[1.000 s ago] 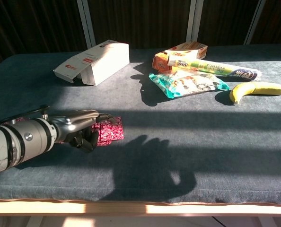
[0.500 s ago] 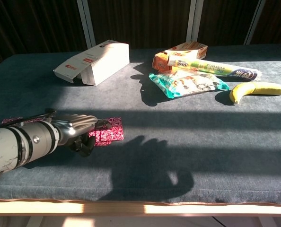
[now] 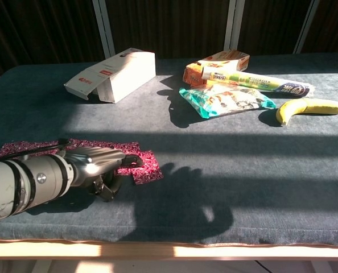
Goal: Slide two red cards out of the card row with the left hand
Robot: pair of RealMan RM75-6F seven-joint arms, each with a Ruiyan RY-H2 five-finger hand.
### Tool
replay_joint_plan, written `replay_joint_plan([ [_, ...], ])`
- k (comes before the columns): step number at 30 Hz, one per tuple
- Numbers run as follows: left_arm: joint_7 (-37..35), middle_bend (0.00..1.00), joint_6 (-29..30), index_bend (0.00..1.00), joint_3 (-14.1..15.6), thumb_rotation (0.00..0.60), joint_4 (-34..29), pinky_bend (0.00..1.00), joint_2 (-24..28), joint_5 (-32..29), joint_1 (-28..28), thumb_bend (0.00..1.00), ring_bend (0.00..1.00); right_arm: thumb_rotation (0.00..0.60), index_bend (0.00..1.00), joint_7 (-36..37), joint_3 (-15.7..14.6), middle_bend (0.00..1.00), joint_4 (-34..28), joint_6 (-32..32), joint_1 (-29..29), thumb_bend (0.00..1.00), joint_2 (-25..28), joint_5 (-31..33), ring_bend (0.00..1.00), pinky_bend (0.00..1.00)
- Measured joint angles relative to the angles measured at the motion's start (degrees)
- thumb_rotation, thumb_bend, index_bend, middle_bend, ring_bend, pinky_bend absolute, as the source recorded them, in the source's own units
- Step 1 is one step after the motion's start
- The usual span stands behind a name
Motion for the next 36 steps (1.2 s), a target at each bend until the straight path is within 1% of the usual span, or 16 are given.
replay_joint_plan([
  [11,-1.53,1.00,-2.09,0.27,2.89,0.600,-8.82,1.00,3.64,1.90,-1.11,0.92,1.00,0.600,0.00,-0.04,-0.03,0.00,-0.05,-0.04,0.00,0.31,0.02,-0.15,0.00,0.03],
  [16,-3.94,1.00,-2.30,0.25,2.82,0.600,-10.56,1.00,5.52,3.65,-1.41,0.92,1.00,0.600,0.00,-0.06,-0.01,0.00,-0.06,-0.05,0.00,0.31,0.03,-0.18,0.00,0.03],
  [20,-5.25,1.00,0.69,0.18,2.35,0.600,-8.90,1.00,5.20,6.05,-0.87,0.92,1.00,0.600,0.00,0.05,0.00,0.00,-0.05,0.09,-0.09,0.31,0.08,-0.17,0.00,0.03],
  [25,-6.26,1.00,3.70,0.16,1.90,0.600,-5.57,1.00,4.11,7.50,-0.10,0.92,1.00,0.600,0.00,0.08,-0.02,0.00,-0.04,0.08,-0.09,0.31,0.08,-0.22,0.00,0.03],
  [31,-7.37,1.00,2.82,0.13,0.75,0.600,-1.17,1.00,3.44,4.66,-0.12,0.92,1.00,0.600,0.00,-0.05,-0.05,0.00,-0.07,-0.01,-0.07,0.31,0.07,-0.25,0.00,0.03],
  [36,-6.39,1.00,1.81,0.12,0.15,0.600,2.33,1.00,2.74,0.31,-0.99,0.92,1.00,0.600,0.00,0.05,-0.09,0.00,-0.11,-0.14,-0.04,0.31,0.18,-0.31,0.00,0.03],
])
